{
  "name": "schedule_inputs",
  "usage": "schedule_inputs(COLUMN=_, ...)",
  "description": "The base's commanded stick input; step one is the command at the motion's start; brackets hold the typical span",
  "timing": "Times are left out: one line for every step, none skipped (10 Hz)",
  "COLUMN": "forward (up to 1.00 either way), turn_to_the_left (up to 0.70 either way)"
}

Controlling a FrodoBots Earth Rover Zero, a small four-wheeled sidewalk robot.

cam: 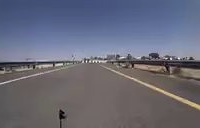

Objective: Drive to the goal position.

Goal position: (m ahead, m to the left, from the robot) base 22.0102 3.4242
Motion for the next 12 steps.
schedule_inputs(forward=0.70, turn_to_the_left=0.00)
schedule_inputs(forward=0.70, turn_to_the_left=0.00)
schedule_inputs(forward=0.70, turn_to_the_left=0.00)
schedule_inputs(forward=0.70, turn_to_the_left=0.00)
schedule_inputs(forward=0.70, turn_to_the_left=0.00)
schedule_inputs(forward=0.70, turn_to_the_left=0.00)
schedule_inputs(forward=0.70, turn_to_the_left=0.00)
schedule_inputs(forward=0.70, turn_to_the_left=0.00)
schedule_inputs(forward=0.70, turn_to_the_left=0.00)
schedule_inputs(forward=0.70, turn_to_the_left=0.00)
schedule_inputs(forward=0.70, turn_to_the_left=0.00)
schedule_inputs(forward=0.70, turn_to_the_left=0.00)
